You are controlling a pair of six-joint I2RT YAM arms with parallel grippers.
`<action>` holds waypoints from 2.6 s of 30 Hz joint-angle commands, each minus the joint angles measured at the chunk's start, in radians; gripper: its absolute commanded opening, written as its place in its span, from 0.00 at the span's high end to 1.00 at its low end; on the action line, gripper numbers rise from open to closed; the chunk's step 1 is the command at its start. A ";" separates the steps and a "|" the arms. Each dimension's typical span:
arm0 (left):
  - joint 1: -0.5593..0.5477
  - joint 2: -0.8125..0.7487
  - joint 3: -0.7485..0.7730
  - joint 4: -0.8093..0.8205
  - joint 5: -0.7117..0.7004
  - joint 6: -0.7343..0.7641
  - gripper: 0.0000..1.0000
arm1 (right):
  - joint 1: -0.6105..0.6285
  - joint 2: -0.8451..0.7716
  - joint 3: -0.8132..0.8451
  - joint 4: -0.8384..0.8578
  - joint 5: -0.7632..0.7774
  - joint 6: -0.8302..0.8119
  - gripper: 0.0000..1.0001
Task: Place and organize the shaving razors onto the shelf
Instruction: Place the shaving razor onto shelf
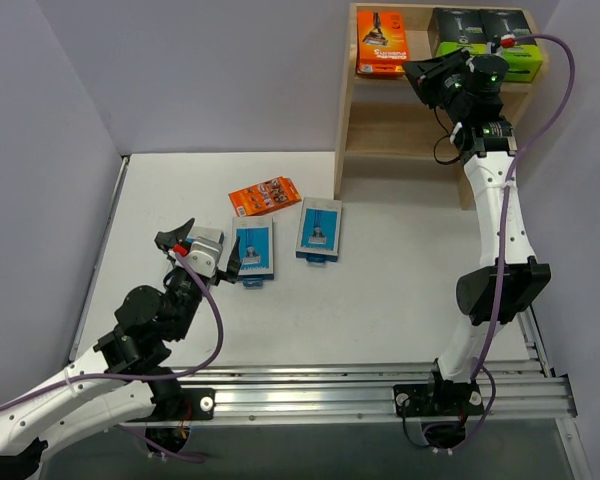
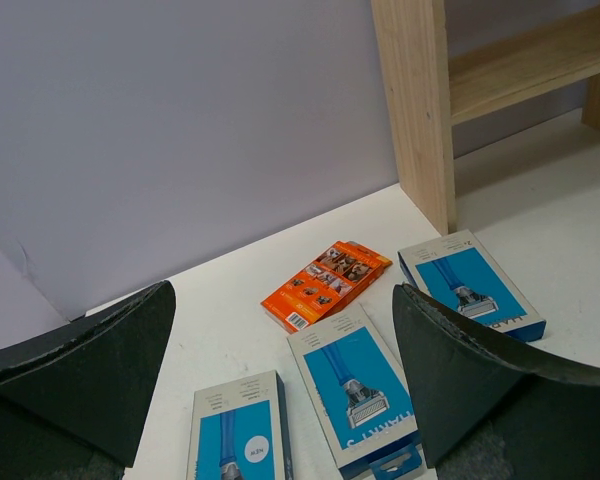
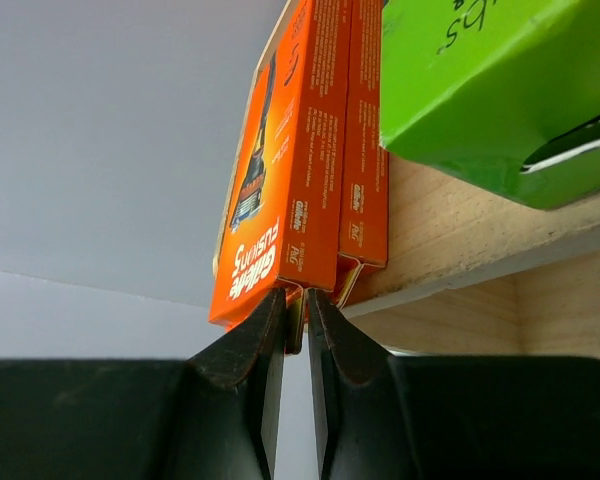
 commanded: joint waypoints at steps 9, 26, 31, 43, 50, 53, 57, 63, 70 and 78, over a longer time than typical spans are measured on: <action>0.010 0.008 0.005 0.038 0.019 0.001 0.01 | -0.016 0.028 0.048 0.089 -0.055 0.016 0.88; 0.023 -0.005 0.005 0.036 0.013 0.009 0.01 | -0.013 0.043 0.057 0.103 -0.070 0.041 0.86; 0.023 -0.005 0.005 0.035 0.014 0.007 0.01 | -0.013 0.049 0.065 0.106 -0.072 0.044 0.78; 0.023 -0.007 0.008 0.030 0.017 0.006 0.01 | -0.015 0.031 0.091 0.071 -0.070 0.024 0.55; 0.023 -0.010 0.010 0.029 0.014 0.009 0.01 | -0.015 0.008 0.087 0.071 -0.072 0.021 0.45; 0.023 -0.010 0.011 0.027 0.013 0.010 0.01 | -0.015 -0.007 0.087 0.039 -0.069 0.018 0.44; 0.023 -0.011 0.011 0.027 0.013 0.010 0.01 | -0.015 -0.035 0.065 0.034 -0.072 0.013 0.42; 0.023 -0.008 0.011 0.026 0.008 0.012 0.01 | -0.018 -0.081 0.021 0.042 -0.079 0.004 0.39; 0.024 -0.005 0.008 0.032 0.000 0.018 0.01 | -0.025 -0.142 -0.033 0.032 -0.089 -0.013 0.36; 0.033 0.018 0.003 0.039 -0.021 0.027 0.01 | -0.028 -0.337 -0.335 0.140 -0.168 -0.089 0.34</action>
